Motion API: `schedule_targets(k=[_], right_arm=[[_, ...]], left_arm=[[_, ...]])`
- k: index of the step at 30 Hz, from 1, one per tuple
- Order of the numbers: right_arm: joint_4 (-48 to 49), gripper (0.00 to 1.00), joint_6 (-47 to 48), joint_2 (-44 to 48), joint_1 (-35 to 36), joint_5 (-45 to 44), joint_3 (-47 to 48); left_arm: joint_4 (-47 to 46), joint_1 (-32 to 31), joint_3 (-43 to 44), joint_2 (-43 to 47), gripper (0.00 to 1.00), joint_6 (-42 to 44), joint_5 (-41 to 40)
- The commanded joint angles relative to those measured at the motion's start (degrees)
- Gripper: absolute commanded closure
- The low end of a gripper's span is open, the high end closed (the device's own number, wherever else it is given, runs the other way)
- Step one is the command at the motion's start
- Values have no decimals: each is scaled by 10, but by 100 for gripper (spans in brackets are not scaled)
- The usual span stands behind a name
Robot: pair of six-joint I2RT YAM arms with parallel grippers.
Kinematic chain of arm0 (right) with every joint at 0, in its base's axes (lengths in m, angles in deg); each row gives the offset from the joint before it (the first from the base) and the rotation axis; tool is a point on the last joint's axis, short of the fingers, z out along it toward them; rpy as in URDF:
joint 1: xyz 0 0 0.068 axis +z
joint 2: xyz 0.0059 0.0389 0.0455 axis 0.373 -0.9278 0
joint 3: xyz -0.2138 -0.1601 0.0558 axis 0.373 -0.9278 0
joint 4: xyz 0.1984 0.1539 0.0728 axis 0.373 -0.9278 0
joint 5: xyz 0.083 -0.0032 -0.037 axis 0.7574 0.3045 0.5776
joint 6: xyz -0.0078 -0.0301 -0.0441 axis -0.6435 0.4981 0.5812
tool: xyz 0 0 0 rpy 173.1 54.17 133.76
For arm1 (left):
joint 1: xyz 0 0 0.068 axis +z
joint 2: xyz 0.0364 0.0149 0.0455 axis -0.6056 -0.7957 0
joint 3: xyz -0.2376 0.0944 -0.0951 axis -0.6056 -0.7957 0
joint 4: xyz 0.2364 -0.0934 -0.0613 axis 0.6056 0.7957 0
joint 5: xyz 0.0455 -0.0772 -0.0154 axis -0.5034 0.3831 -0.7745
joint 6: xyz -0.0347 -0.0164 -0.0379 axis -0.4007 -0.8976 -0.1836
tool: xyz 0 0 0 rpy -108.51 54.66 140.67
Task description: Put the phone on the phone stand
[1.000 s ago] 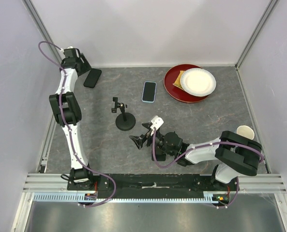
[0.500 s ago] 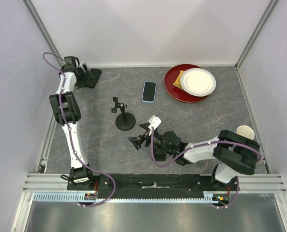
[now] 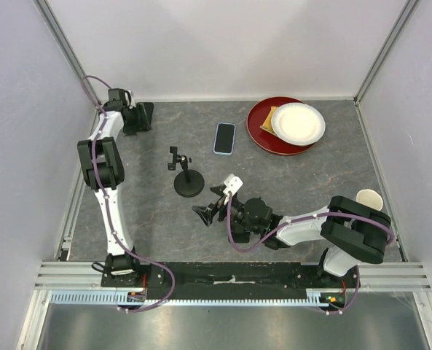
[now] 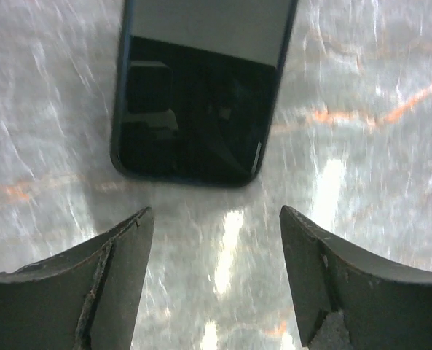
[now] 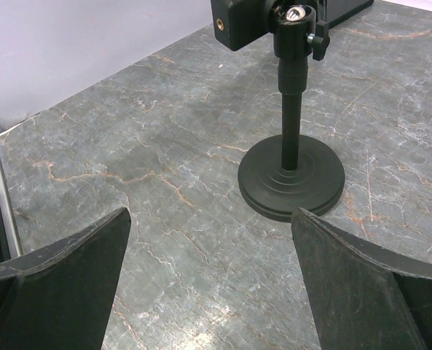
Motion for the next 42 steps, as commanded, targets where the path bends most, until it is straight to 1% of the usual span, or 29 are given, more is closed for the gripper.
schedule_targets(k=[1, 2, 4, 10, 12, 13, 14, 16, 20, 23, 28, 31, 32, 34, 35, 42], right_arm=[[17, 2, -8, 1, -1, 7, 8], [9, 2, -7, 1, 0, 7, 11], [4, 2, -7, -1, -1, 8, 14], [20, 2, -8, -3, 0, 9, 9], [13, 2, -8, -5, 0, 8, 13], [9, 2, -8, -6, 0, 10, 15], [1, 2, -7, -6, -1, 10, 18], [-6, 2, -6, -5, 0, 9, 21], [-15, 2, -4, -6, -1, 8, 25], [-11, 2, -6, -6, 0, 8, 25], [2, 2, -8, -6, 0, 10, 18], [6, 2, -9, -5, 0, 11, 17], [6, 2, -9, -5, -1, 10, 17], [5, 2, -9, -3, 0, 10, 17], [4, 2, -9, -2, -1, 10, 16], [15, 2, -9, 6, 0, 7, 6]], left_arm=[[-99, 0, -104, 103, 22, 33, 34], [-123, -1, -111, 109, 20, 32, 22], [-125, 0, -101, 106, 16, 33, 8], [-76, 0, -22, 64, 7, 25, -73], [-65, 1, -1, 37, 4, 37, -67], [-47, 1, 41, 24, 4, 40, -61], [-33, 1, 65, -2, 4, 35, -61], [-18, 1, 104, -19, 4, 29, -46], [-29, 2, 116, -40, 9, -22, -8], [-24, 5, 125, -57, 9, -53, 7], [20, 6, 174, -96, 9, -78, 2], [33, -5, 178, -94, 9, -46, -1], [35, -15, 177, -92, 8, -19, -24], [42, -24, 175, -88, 5, 3, -51], [47, -30, 174, -86, 5, 11, -79], [55, -59, 157, -84, 1, 47, -136]])
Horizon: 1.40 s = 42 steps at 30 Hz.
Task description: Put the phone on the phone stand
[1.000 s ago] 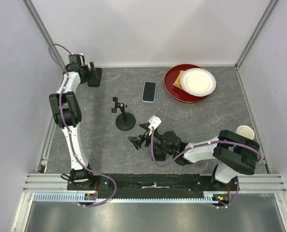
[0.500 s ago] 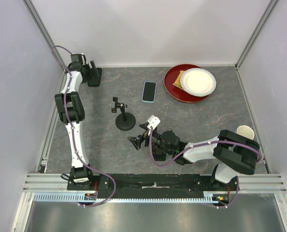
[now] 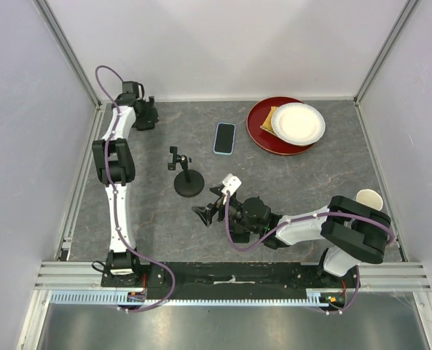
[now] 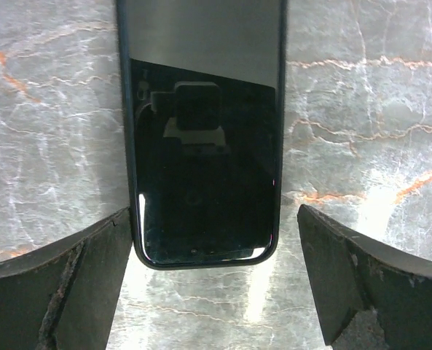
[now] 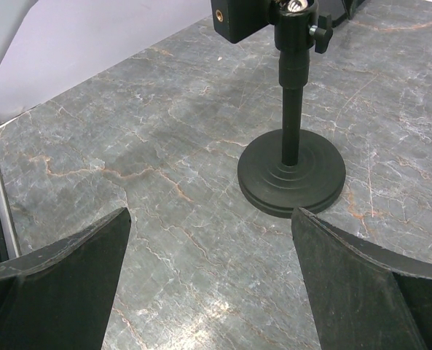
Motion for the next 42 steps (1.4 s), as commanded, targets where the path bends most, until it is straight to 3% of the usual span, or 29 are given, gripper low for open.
schedule_targets(k=[1, 7, 11, 13, 17, 25, 28, 32, 35, 41, 42], right_arm=[[38, 2, -9, 6, 0, 6, -2], [38, 2, -9, 12, 0, 4, -5], [38, 2, -7, 12, 0, 4, -6], [41, 2, -9, 12, 0, 4, -7], [41, 2, -9, 9, -1, 3, -6], [33, 2, -9, 2, 0, 7, 1], [34, 2, -8, 2, -1, 4, 2], [29, 2, -7, 0, -1, 9, 7], [16, 2, -7, -1, 0, 12, 17], [-64, 2, 7, 1, 8, 1, 70], [-96, 2, 16, 0, 10, -7, 79]], left_arm=[[13, -22, 3, 4, 1, 57, -42], [20, -34, 2, 3, 1, 56, -112], [31, -34, 5, -5, 10, 56, -130], [35, -34, 7, -12, 11, 53, -138], [52, -34, 22, -21, 0, 40, -126], [57, -30, 37, -33, 0, -5, -92], [63, -30, 49, -46, 12, -5, -86], [66, -27, 50, -47, 46, -4, -87], [66, -23, 41, -33, 64, 4, -91], [54, -17, -18, 24, 98, 10, -95], [47, -18, -30, 33, 98, 8, -96]])
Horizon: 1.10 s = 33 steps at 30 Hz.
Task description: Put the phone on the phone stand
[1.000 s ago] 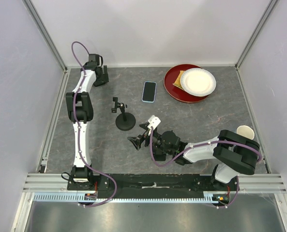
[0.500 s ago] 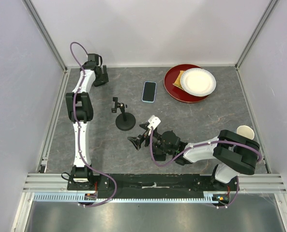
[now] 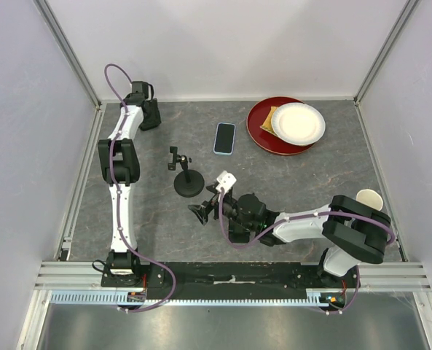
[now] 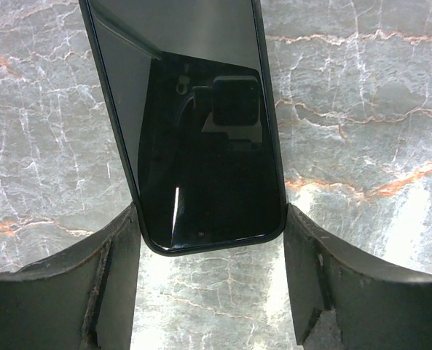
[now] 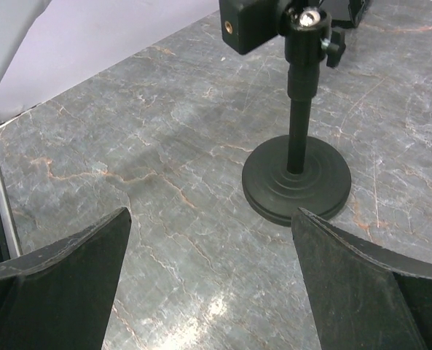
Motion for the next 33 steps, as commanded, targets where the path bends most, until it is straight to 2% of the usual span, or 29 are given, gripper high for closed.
schedule_targets(k=[1, 4, 7, 11, 15, 16, 17, 18, 20, 22, 23, 26, 33], right_arm=[[-75, 2, 19, 1, 9, -16, 74], [-128, 2, 33, 1, 16, -39, 108], [-172, 2, 40, 6, 21, -54, 137], [-208, 2, 37, 31, 22, -75, 159], [-249, 2, 41, 55, 22, -102, 176], [-257, 2, 43, 59, 22, -115, 185], [-264, 2, 48, 62, 22, -118, 190], [-269, 2, 51, 65, 21, -121, 193], [-271, 2, 56, 67, 21, -129, 196], [-269, 2, 62, 66, 22, -134, 198], [-269, 2, 64, 65, 21, -134, 198], [-261, 2, 75, 62, 22, -131, 190], [-244, 2, 91, 51, 22, -133, 172]], left_arm=[[9, 18, -57, 49, 98, 4, -12], [-1, 18, -100, 84, 98, -9, -8], [-19, 17, -178, 141, 98, -39, -15], [-82, 18, -370, 236, 98, -83, -1], [-103, 17, -472, 303, 98, -129, 24], [-108, 19, -485, 324, 93, -130, 29], [-117, 19, -505, 332, 67, -130, 33], [-119, 19, -512, 338, 56, -131, 34], [-122, 21, -517, 344, 36, -130, 34], [-118, 21, -513, 340, 24, -130, 27], [-115, 21, -505, 334, 10, -132, 20], [-108, 24, -481, 314, 2, -135, -1], [-26, 37, -373, 237, 0, -170, -27]])
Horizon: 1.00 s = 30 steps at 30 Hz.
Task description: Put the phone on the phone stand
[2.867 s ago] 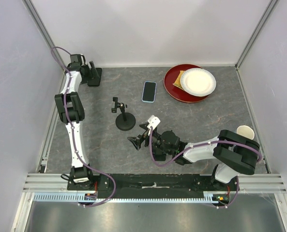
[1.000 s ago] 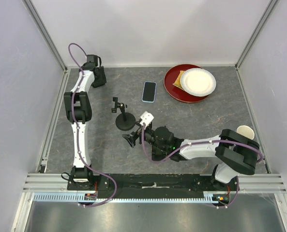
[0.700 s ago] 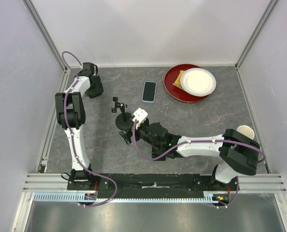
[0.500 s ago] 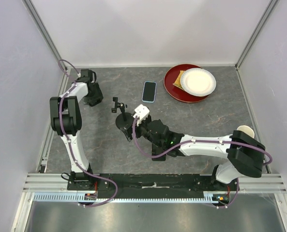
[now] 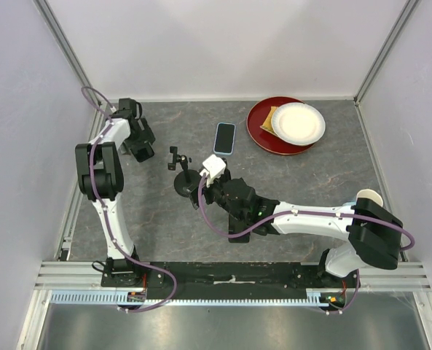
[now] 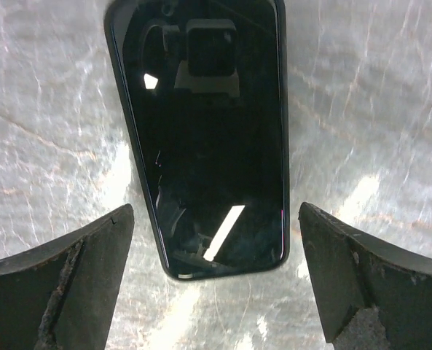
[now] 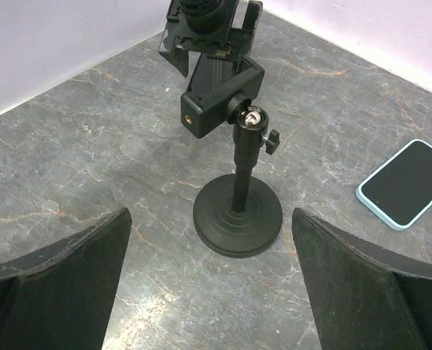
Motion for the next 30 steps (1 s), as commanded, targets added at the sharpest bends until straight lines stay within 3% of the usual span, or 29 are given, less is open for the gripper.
schedule_targets(k=[1, 12, 15, 16, 18, 19, 20, 30], right_arm=[[29, 2, 19, -1, 2, -8, -10], [50, 2, 18, 21, 2, -8, -36], [43, 2, 19, 21, 2, -11, -34], [39, 2, 18, 23, 2, -13, -33], [21, 2, 18, 32, 2, -19, -30], [16, 2, 19, 36, 2, -21, -30], [10, 2, 19, 39, 2, -22, -32], [-72, 2, -65, 98, 2, -27, -46]], left_arm=[[49, 9, 79, -46, 0, -43, -23], [73, 13, 102, -95, 0, -83, -14], [72, 12, 96, -92, 22, -65, -51], [72, 12, 94, -89, 44, -61, -61], [53, 13, 70, -73, 67, -53, -73], [43, 14, 60, -64, 85, -52, -73], [34, 14, 47, -40, 96, -57, -73], [-105, 15, -141, 184, 98, -79, -18]])
